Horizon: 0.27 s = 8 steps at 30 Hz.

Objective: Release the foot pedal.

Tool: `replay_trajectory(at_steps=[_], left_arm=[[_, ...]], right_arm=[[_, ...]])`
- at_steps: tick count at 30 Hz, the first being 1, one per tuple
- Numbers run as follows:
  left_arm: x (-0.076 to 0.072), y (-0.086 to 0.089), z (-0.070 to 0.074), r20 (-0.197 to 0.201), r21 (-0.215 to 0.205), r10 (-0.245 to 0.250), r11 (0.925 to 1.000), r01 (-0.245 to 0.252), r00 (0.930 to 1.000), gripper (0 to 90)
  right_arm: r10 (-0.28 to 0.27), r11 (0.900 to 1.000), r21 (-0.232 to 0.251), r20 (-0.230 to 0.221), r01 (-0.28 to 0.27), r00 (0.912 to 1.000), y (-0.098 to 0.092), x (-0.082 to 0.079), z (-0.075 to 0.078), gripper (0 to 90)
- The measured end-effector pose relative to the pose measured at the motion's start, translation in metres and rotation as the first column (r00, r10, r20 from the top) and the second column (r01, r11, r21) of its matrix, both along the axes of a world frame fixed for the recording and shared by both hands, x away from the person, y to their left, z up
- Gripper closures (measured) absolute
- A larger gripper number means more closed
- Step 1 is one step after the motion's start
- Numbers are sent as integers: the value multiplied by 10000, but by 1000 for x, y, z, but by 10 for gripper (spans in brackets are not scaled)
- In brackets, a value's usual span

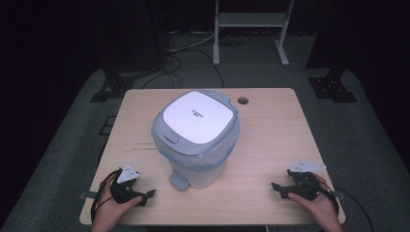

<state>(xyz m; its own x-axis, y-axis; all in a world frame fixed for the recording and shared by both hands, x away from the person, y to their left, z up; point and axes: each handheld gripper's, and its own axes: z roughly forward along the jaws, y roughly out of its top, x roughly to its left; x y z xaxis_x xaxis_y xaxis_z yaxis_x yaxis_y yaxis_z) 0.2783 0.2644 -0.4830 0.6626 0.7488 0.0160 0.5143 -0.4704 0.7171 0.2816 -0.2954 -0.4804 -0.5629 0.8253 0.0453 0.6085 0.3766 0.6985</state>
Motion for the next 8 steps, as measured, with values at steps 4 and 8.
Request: replay_trajectory(at_steps=[4,8], left_arm=[[0,0,0,4,-25,3,10000,-3,10000,13],[0,0,0,6,4,-41,10000,41,10000,13]], right_arm=[[199,9993,-330,93,-196,9998,4,-1,-2,127],[215,9993,-296,157,-211,9996,4,-1,-2,127]])
